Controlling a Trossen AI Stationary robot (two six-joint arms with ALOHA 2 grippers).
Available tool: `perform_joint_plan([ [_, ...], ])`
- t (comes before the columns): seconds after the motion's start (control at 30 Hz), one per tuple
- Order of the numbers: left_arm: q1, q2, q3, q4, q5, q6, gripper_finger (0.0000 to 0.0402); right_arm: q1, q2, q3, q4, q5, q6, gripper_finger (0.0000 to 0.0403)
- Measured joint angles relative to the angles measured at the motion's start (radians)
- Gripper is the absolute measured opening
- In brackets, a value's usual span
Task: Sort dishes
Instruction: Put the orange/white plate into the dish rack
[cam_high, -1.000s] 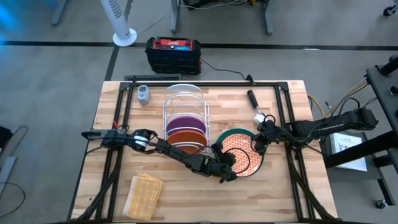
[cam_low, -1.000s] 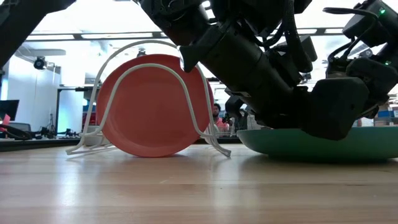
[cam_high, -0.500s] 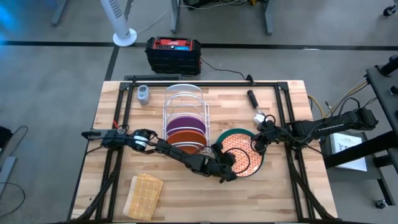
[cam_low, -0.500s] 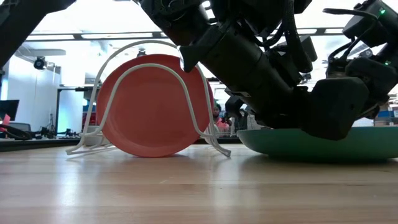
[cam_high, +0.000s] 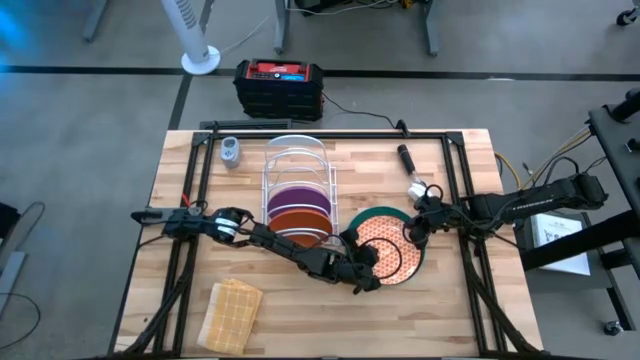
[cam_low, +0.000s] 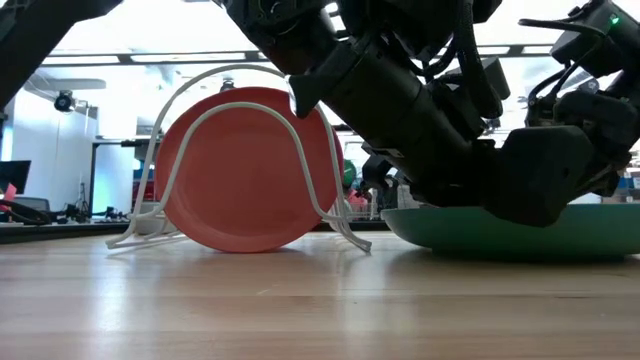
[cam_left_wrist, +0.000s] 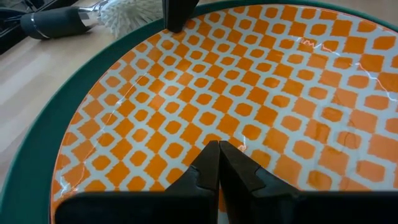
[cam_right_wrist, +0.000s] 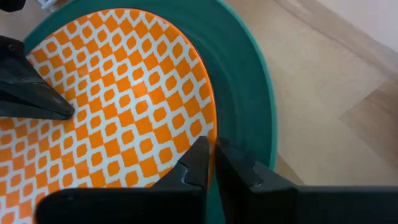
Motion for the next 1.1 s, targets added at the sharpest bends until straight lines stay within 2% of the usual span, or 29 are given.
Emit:
perform_joint_plan([
  [0.27,0.002,0.002,0.0,0.006,0.003,0.004,0.0,0.001,0.001,-0.001,0.008,-0.015,0.015,0.0085],
  [0.47,0.011,0.009,0.0,0.022,0.005,0.004,0.0,0.001,0.042,-0.022,0.053,-0.033,0.032,0.0101],
  [0.7,0.017,0.013,0.0,0.028,0.022,0.0,0.0,0.0,0.088,-0.029,0.114,-0.012,0.004,0.0083],
  [0.9,0.018,0.013,0.0,0.03,0.022,0.0,0.0,-0.002,0.088,-0.03,0.117,0.001,-0.005,0.0026],
  [1.1,0.018,0.013,0.0,0.036,0.025,0.0,0.0,-0.002,0.082,-0.029,0.116,0.016,-0.022,0.0006],
])
